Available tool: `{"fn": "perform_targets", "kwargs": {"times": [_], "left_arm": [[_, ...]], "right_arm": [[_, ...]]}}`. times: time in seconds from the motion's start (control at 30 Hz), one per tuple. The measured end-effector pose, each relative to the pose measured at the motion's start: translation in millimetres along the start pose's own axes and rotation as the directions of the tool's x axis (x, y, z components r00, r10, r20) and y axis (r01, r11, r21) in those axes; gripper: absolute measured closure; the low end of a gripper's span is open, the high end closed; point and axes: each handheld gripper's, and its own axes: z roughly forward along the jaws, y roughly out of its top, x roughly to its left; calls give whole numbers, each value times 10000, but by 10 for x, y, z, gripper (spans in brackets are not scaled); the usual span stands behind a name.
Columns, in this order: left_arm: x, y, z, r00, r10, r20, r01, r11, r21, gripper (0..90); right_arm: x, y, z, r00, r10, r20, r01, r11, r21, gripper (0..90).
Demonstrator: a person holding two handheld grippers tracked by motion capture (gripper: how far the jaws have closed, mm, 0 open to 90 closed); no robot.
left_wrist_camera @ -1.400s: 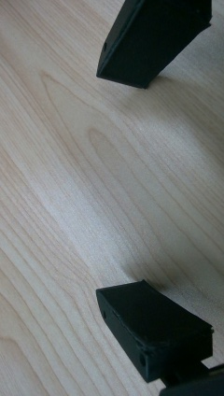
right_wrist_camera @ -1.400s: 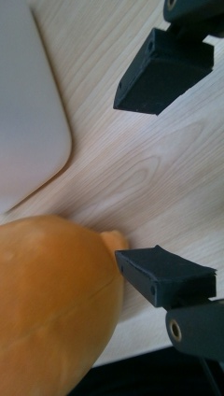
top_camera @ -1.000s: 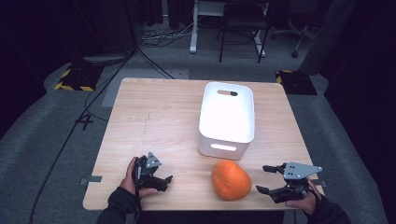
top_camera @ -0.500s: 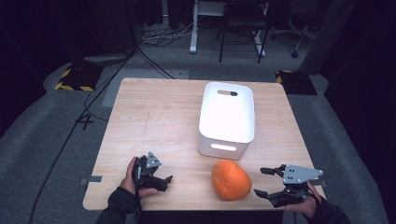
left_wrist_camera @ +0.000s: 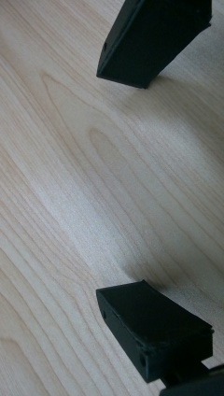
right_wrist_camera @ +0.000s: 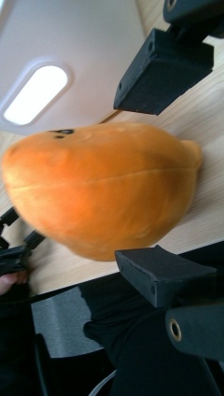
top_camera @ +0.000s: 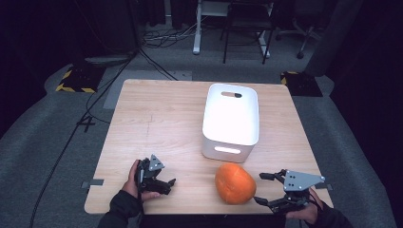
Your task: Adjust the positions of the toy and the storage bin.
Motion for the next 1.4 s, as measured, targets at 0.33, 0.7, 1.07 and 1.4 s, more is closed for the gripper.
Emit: {"fn": "perform_targets", "kwargs": {"times": [0.33, 0.7, 1.07, 1.4], "left_arm": [[2, 2, 1, 10000, 24, -14, -24, 10000, 0, 6], [1, 2, 0, 10000, 11, -14, -11, 10000, 12, 6], [0, 1, 0, 10000, -2, -7, 2, 10000, 10, 6], [4, 12, 7, 9999, 92, -125, -93, 9999, -48, 6]], "right_arm": [[45, 71, 100, 9996, -16, 289, 22, 9998, -210, 231], [66, 132, 271, 9963, 207, 832, -231, 9993, 289, 156], [0, 95, 463, 9979, 637, 141, -646, 9947, 801, 131], [-33, 54, 433, 9987, 487, -150, -470, 9938, 1011, 468]]}}
